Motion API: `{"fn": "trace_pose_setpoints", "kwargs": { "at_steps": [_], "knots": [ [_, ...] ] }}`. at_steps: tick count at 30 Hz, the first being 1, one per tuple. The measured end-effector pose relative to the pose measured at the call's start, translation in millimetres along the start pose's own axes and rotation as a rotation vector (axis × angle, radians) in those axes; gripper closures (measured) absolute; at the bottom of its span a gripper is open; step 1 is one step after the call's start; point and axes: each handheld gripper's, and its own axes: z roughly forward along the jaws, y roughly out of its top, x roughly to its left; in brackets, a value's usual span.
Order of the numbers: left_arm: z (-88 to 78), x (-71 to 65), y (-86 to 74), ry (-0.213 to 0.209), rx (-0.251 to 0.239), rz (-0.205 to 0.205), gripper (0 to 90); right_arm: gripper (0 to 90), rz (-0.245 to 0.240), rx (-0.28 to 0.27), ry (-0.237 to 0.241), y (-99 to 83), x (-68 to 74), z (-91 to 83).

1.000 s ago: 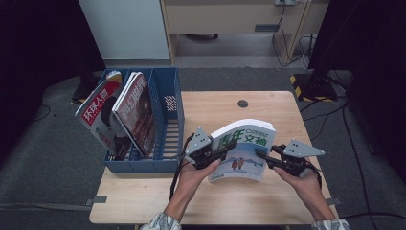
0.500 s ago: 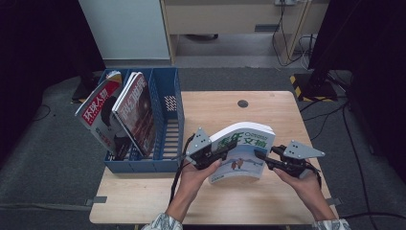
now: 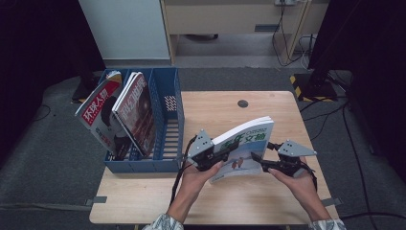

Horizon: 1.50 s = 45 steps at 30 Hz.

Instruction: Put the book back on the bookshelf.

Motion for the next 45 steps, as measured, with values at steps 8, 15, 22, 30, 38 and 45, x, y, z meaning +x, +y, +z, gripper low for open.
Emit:
{"fn": "trace_pose_setpoints", "kwargs": {
  "at_steps": [8,15,22,30,38,45],
  "knots": [
    [-1.3,0.5,-0.9,-0.005,-0.003,-0.004,71.3,31.7,-0.001,0.074,0.004,-9.2,-0.8,8.6],
    [-1.6,-0.4,-1.0,-0.015,-0.004,0.0,71.5,30.9,-0.006,0.101,0.002,-13.5,-0.7,13.7],
    [-2.1,-0.8,-0.5,-0.034,0.001,-0.007,71.2,34.1,-0.036,0.137,-0.017,-18.2,2.0,18.5],
    [-2.0,-2.5,3.0,-0.059,0.016,0.001,65.6,42.0,-0.061,0.132,-0.032,-18.8,1.6,14.4],
    [-5.5,-5.7,12.3,-0.037,0.001,0.027,61.3,45.8,-0.082,0.123,-0.031,-18.8,3.8,11.4],
    [-6.4,-6.0,14.8,0.013,-0.002,0.033,60.7,49.2,-0.096,0.12,-0.029,-19.0,4.8,9.4]
  ]
}}
